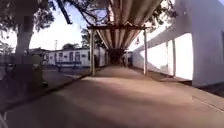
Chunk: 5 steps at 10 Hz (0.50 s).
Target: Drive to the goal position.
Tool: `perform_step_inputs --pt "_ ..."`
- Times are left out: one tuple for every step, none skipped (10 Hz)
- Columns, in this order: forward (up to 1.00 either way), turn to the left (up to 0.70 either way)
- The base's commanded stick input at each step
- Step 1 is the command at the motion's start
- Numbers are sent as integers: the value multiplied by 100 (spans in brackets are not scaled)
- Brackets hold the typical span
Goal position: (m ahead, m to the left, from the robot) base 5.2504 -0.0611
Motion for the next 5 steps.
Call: perform_step_inputs --pt "70 0" --pt "70 0" --pt "70 0" --pt "70 0" --pt "70 0"
